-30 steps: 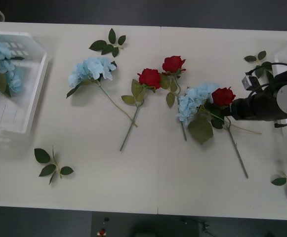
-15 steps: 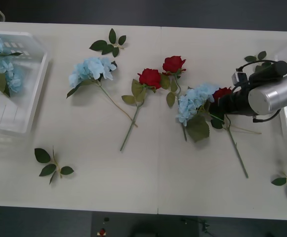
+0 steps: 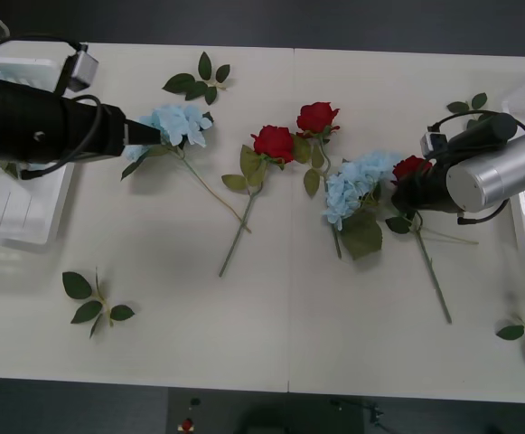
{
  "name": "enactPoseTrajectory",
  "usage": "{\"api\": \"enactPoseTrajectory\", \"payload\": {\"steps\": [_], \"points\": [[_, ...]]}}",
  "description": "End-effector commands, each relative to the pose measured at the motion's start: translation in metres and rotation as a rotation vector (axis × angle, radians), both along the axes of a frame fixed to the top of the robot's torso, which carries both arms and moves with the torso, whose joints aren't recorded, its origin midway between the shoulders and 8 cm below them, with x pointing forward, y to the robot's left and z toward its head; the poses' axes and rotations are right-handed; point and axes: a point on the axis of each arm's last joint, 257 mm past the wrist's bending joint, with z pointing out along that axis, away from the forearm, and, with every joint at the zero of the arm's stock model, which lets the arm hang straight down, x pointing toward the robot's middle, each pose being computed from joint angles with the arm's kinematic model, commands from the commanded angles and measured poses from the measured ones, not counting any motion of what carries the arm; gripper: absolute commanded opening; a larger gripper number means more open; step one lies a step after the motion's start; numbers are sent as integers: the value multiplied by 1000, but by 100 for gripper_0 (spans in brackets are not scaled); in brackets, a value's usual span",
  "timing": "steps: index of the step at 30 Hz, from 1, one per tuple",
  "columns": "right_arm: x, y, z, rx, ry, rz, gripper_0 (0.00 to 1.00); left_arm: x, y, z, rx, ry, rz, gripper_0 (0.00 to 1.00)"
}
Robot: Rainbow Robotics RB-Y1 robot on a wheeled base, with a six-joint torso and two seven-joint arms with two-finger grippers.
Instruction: Put the red flowers into the right box and the blue flowers into the left box
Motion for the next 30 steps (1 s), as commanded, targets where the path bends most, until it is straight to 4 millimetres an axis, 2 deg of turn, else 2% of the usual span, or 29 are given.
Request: {"api": "enactPoseTrajectory", "payload": {"steps": [1, 2, 5, 7, 8, 10, 11, 13, 14, 16, 17, 19, 20, 22, 23, 25, 26, 28, 30], "points": [[17, 7, 29, 17, -44, 3, 0, -6, -36, 8, 4, -3, 73, 100], [18, 6, 33, 19, -48, 4, 0, -7, -40, 6, -2, 2, 89, 100], [30, -5, 63, -35, -82, 68, 0, -11, -58, -4, -40, 30, 180, 100], [39, -27, 91, -134, -110, 131, 0, -8, -63, -12, -37, 13, 250, 100], [41, -33, 99, -163, -117, 148, 0, -8, -64, -14, -35, 11, 274, 100], [49, -60, 129, -265, -148, 200, 0, -2, -62, -24, 5, -39, 359, 100], [50, -68, 137, -289, -154, 208, 0, 0, -62, -27, 15, -52, 381, 100], [52, -103, 166, -386, -175, 228, 0, 9, -59, -37, 49, -110, 470, 100], [52, -111, 173, -413, -180, 234, 0, 11, -60, -41, 55, -118, 489, 100], [50, -148, 200, -520, -189, 244, 0, 21, -57, -51, 74, -150, 568, 100], [49, -158, 209, -547, -192, 241, 0, 25, -57, -51, 76, -161, 583, 100], [43, -197, 230, -626, -185, 215, 0, 38, -56, -58, 74, -187, 641, 100], [41, -207, 234, -642, -181, 206, 0, 42, -54, -58, 74, -194, 654, 100], [33, -245, 249, -684, -169, 160, 0, 52, -53, -61, 72, -205, 691, 100], [31, -254, 252, -691, -166, 146, 0, 55, -51, -60, 72, -210, 699, 100], [25, -287, 260, -716, -157, 98, 0, 65, -49, -62, 81, -217, 721, 100], [24, -295, 260, -719, -154, 87, 0, 67, -49, -62, 83, -220, 725, 100], [20, -322, 263, -748, -152, 56, 0, 75, -44, -60, 95, -230, 747, 100], [19, -337, 262, -770, -152, 35, 0, 82, -35, -59, 116, -246, 766, 100]]}}
